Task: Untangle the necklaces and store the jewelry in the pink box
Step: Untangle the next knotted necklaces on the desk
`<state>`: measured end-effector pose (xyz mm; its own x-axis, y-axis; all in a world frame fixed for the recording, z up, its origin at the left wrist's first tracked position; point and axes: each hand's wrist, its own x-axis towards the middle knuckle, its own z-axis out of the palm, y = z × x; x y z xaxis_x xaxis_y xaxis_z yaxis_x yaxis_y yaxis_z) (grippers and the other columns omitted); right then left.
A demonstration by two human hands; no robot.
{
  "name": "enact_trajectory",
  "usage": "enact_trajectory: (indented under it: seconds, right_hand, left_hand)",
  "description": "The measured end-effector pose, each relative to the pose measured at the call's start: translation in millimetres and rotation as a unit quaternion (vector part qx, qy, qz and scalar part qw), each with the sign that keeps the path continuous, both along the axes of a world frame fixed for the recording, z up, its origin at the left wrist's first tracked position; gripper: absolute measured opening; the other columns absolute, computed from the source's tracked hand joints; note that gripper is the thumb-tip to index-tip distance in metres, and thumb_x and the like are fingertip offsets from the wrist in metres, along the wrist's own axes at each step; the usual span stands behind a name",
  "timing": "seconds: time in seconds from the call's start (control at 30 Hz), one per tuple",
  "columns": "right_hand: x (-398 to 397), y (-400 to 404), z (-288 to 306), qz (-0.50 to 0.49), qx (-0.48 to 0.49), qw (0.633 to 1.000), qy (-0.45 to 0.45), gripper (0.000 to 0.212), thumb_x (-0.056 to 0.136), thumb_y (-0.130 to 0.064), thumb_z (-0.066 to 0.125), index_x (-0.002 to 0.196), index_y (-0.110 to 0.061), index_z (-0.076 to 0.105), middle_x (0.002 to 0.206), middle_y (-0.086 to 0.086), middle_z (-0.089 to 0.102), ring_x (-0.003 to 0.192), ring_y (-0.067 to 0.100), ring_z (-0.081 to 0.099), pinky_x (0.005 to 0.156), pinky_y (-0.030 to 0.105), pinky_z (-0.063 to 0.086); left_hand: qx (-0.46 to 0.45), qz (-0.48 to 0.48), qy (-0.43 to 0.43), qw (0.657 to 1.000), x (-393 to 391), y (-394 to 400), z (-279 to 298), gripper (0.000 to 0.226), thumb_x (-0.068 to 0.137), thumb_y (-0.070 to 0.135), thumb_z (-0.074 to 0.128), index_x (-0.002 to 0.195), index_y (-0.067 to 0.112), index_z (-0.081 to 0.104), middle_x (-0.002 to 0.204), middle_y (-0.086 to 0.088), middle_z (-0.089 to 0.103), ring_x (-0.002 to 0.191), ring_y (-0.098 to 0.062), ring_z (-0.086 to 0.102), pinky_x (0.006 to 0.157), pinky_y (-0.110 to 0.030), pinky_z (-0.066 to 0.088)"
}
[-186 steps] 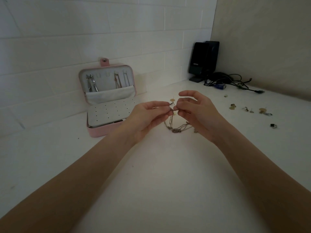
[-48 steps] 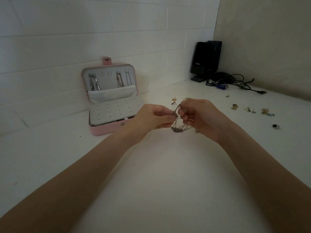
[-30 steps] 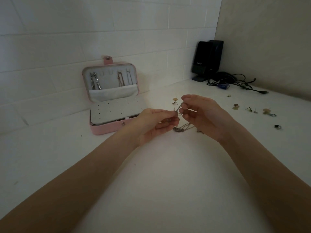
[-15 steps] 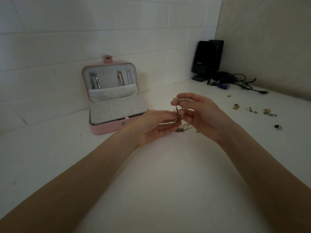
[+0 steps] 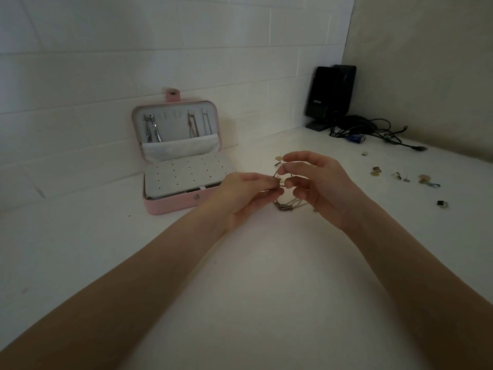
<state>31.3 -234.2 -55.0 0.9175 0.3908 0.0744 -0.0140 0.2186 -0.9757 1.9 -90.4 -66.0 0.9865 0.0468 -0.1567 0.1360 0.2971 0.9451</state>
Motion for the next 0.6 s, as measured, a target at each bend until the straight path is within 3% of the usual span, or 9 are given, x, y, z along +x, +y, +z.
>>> enact_trajectory:
  seconds: [0.1, 0.2, 0.4, 0.6]
  right_hand:
    - [0.0, -0.5, 0.1, -0.011, 0.016, 1.0, 0.014, 0.012, 0.086, 0.0, 0.057, 0.093, -0.009, 0.061, 0.072, 0.004, 0.068, 0.059, 0.013, 0.061, 0.046, 0.018, 0.043]
    - [-1.4, 1.4, -0.3, 0.001, 0.011, 1.0, 0.023, 0.012, 0.086, -0.002, 0.058, 0.097, -0.007, 0.061, 0.071, 0.004, 0.067, 0.061, 0.013, 0.064, 0.045, 0.018, 0.045]
    - [-3.0, 5.5, -5.9, 0.017, -0.036, 0.999, 0.032, 0.011, 0.084, -0.005, 0.063, 0.095, -0.001, 0.064, 0.073, 0.006, 0.064, 0.057, 0.012, 0.063, 0.042, 0.017, 0.044]
    - [-1.6, 1.9, -4.8, -0.043, -0.025, 0.998, 0.041, 0.003, 0.085, -0.004, 0.062, 0.084, -0.002, 0.064, 0.071, 0.008, 0.059, 0.055, 0.014, 0.061, 0.042, 0.016, 0.045]
  left_hand:
    - [0.009, 0.028, -0.03, 0.999, 0.0, -0.9, 1.6, 0.005, 0.085, -0.003, 0.06, 0.082, -0.002, 0.064, 0.08, -0.011, 0.069, 0.072, -0.014, 0.068, 0.076, -0.019, 0.056]
    - [-0.039, 0.052, -0.04, 0.997, 0.0, 0.2, 4.2, 0.006, 0.086, -0.002, 0.059, 0.082, -0.001, 0.063, 0.079, -0.011, 0.067, 0.076, -0.017, 0.066, 0.078, -0.022, 0.056]
    - [-0.006, 0.016, -0.038, 0.999, -2.8, -1.9, 5.4, 0.01, 0.087, 0.002, 0.059, 0.079, 0.007, 0.063, 0.07, -0.004, 0.063, 0.064, -0.012, 0.061, 0.062, -0.018, 0.055]
    - [-0.018, -0.028, -0.013, 0.999, -2.5, 0.9, 7.5, 0.01, 0.086, -0.003, 0.058, 0.083, 0.003, 0.065, 0.07, -0.006, 0.065, 0.065, -0.012, 0.063, 0.07, -0.021, 0.057]
